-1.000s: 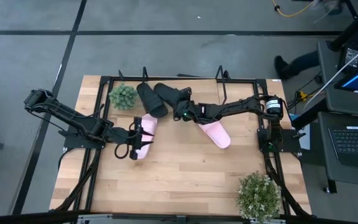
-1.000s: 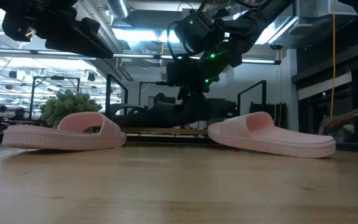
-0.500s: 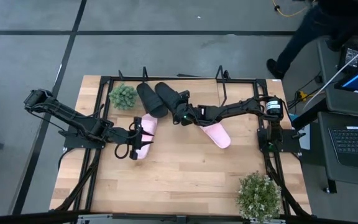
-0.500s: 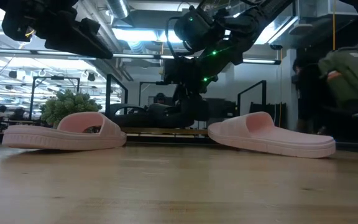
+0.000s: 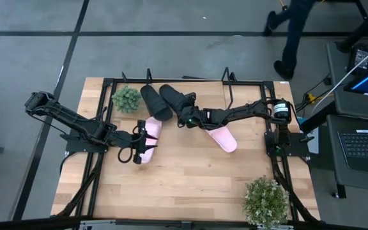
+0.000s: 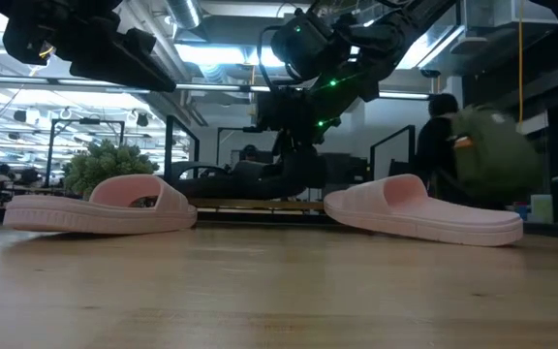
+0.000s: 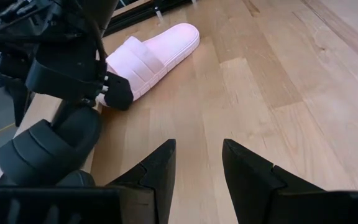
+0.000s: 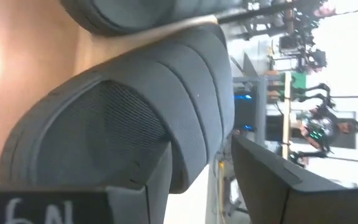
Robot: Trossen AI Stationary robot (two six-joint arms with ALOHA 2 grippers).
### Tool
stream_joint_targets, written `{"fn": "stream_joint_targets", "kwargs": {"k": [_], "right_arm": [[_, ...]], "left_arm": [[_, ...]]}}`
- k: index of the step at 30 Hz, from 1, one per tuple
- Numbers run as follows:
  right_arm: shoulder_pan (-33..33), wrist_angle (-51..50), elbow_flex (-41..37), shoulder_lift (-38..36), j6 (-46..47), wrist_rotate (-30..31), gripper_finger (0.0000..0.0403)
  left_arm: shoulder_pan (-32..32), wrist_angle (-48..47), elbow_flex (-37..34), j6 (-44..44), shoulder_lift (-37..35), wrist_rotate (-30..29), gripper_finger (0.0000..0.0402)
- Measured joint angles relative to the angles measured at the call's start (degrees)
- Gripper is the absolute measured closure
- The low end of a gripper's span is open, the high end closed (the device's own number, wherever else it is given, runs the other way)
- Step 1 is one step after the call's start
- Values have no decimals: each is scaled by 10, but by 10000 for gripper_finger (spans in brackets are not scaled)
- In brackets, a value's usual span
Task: Pick and place slides into the shelf
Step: Put the black slide on the shelf, then adjust the black slide on the shelf
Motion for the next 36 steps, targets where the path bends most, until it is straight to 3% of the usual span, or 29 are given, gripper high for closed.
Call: {"fn": "stream_joint_targets", "kwargs": {"k": [4,15,20,27,36], "right_arm": [[1,-16,0,0,9,-32,238],[2,-36,0,0,23,-34,238],[13,-42,4,-3,39,-34,258],[21,-175,65,-3,127,-44,287],[28,-295,139,-4,183,-44,287]], "left_arm": [[0,0,0,0,0,0,278],[0,0,0,0,0,0,278],[0,0,0,0,0,0,278],[0,0,0,0,0,0,278],[0,0,0,0,0,0,278]]}}
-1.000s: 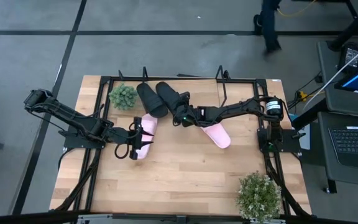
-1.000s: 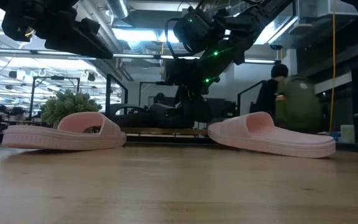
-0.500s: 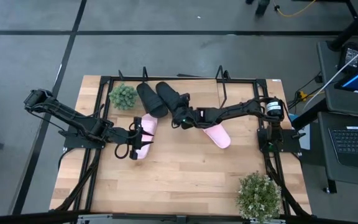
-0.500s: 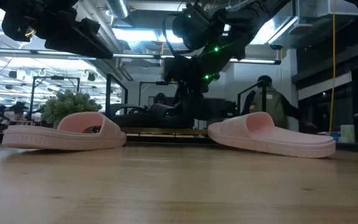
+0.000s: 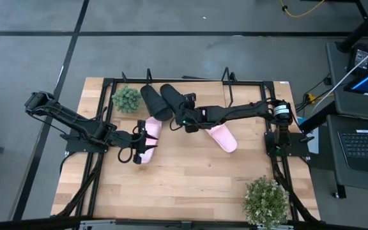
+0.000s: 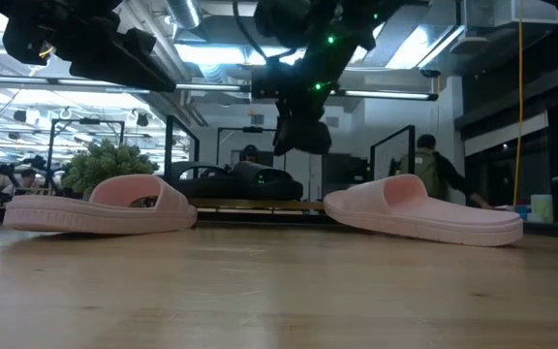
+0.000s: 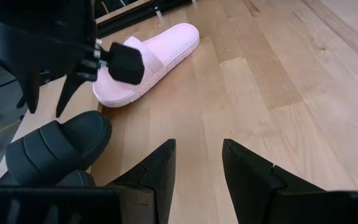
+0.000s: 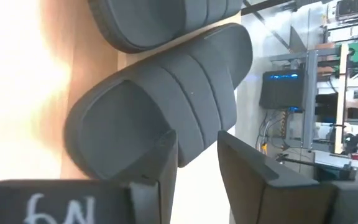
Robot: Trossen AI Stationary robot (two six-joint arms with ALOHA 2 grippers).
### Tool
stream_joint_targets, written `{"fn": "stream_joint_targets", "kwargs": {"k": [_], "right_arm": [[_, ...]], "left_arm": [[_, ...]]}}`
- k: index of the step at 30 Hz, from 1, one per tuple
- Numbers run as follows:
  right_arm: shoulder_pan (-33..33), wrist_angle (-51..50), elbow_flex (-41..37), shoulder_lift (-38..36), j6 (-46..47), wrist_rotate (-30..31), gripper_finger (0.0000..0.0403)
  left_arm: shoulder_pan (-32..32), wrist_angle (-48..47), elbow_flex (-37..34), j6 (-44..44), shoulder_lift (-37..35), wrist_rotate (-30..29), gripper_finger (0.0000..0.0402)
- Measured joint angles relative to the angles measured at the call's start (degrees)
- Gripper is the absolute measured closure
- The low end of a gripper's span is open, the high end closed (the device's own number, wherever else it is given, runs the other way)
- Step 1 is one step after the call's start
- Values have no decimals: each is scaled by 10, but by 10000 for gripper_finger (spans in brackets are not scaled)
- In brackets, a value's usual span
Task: Pick and place slides into the shelf
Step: Adjust the black slide on the shelf
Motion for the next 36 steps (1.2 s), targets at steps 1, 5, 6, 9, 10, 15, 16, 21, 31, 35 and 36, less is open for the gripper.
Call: {"fn": "stream_joint_targets", "kwargs": {"k": [1,5,6,9,10,15,16,21,31,35,36], "right_arm": [[2,-13,7,0,7,0,287],[9,-42,18,0,21,0,287],[10,-43,18,0,21,0,287],[11,-41,18,0,41,1,293],[11,-40,18,0,51,2,300],[11,-43,18,-24,66,19,380],[11,-51,18,-31,66,19,391],[16,-91,17,-94,106,16,398],[27,-9,-160,-290,222,-90,400],[49,152,-271,-369,214,-152,400],[54,195,-297,-387,213,-178,400]], "left_arm": [[0,0,0,0,0,0,278],[0,0,0,0,0,0,278],[0,0,0,0,0,0,278],[0,0,0,0,0,0,278],[0,0,0,0,0,0,278],[0,0,0,7,0,0,278],[0,0,0,10,0,0,278],[2,0,0,19,0,-5,278],[37,5,0,19,0,-9,278],[60,6,0,18,0,-9,278],[66,7,0,13,0,-9,278]]}}
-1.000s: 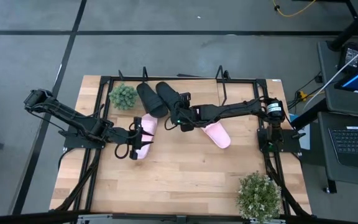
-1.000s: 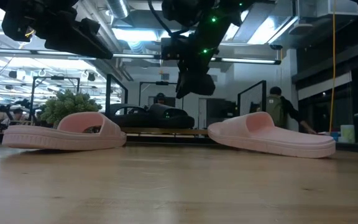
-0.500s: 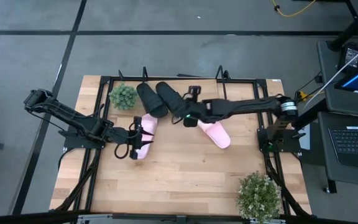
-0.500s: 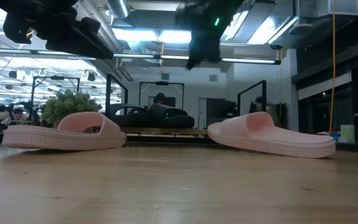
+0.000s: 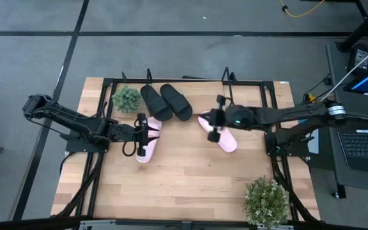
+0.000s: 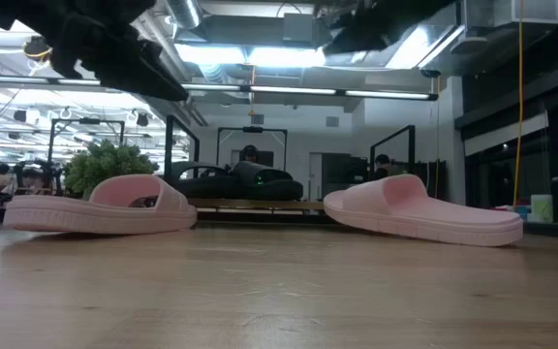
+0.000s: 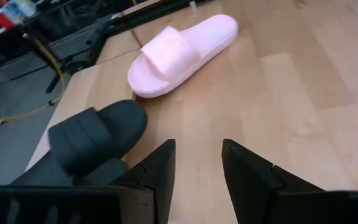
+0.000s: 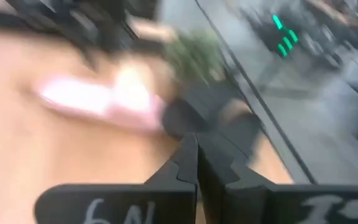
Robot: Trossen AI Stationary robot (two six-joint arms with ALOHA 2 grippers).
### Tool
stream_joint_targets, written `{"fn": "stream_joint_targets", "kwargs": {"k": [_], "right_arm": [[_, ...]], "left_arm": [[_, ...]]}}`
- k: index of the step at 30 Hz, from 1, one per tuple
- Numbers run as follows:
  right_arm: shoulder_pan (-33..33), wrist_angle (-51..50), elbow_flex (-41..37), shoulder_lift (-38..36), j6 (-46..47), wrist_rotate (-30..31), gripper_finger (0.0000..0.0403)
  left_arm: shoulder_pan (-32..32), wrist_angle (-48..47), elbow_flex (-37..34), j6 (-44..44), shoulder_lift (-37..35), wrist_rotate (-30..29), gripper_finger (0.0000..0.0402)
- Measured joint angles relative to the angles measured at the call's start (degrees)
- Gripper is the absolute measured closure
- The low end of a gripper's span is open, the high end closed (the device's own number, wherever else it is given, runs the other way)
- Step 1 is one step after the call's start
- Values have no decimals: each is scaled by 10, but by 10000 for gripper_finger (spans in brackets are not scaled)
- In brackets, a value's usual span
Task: Pick and place slides into the shelf
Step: Adjust the black slide on the shelf
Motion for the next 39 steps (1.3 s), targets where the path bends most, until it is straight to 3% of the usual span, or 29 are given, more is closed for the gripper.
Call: {"fn": "stream_joint_targets", "kwargs": {"k": [4,13,19,26,33,39], "right_arm": [[16,141,-97,-48,0,-60,400],[22,298,-237,-80,2,-61,397],[22,303,-253,-82,3,-61,395],[22,291,-253,-81,15,-61,394],[22,269,-253,-76,17,-61,394],[22,269,-253,-76,17,-61,393]], "left_arm": [[31,5,0,-27,0,-2,278],[88,27,2,-8,4,-17,278],[108,-11,60,0,54,-25,278],[126,-151,159,-41,151,-82,278],[126,-232,234,-55,232,-92,278],[126,-323,294,-67,292,-142,278]]}}
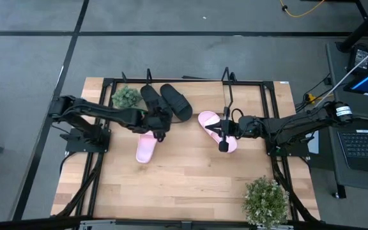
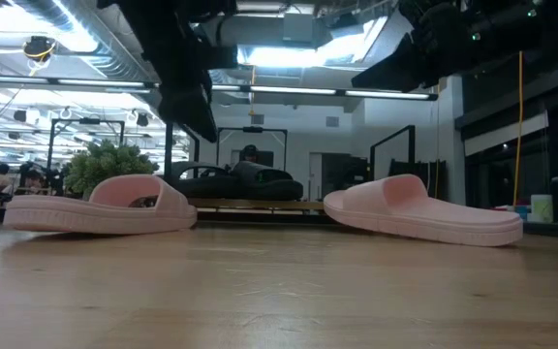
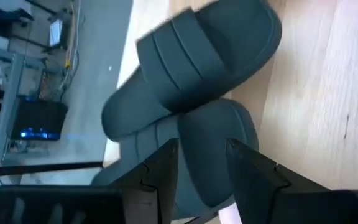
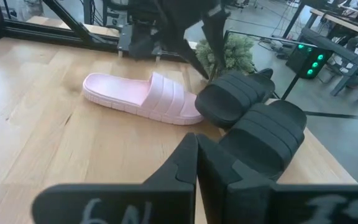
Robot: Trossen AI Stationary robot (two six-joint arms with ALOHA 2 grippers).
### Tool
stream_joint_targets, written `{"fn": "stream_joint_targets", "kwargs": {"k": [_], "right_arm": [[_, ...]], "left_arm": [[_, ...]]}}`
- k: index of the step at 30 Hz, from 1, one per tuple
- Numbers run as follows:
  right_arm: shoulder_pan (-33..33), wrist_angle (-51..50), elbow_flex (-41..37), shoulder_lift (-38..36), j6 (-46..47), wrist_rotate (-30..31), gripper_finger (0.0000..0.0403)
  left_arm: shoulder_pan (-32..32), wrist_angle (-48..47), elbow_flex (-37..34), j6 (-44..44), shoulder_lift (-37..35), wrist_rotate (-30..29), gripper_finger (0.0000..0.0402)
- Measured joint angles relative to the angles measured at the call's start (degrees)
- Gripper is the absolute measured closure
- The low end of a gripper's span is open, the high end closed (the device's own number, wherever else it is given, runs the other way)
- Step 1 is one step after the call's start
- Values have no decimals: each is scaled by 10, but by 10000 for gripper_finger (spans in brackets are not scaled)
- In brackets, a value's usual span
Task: Pick and place slides into the shelf
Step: Adjust the black slide on the shelf
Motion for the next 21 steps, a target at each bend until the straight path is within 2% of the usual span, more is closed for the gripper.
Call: {"fn": "stream_joint_targets", "kwargs": {"k": [9,21], "right_arm": [[0,0,0,0,0,0,393],[0,-4,0,0,0,0,393]], "left_arm": [[0,-5,7,-22,56,-31,278],[1,-5,7,-23,66,-36,278]]}}
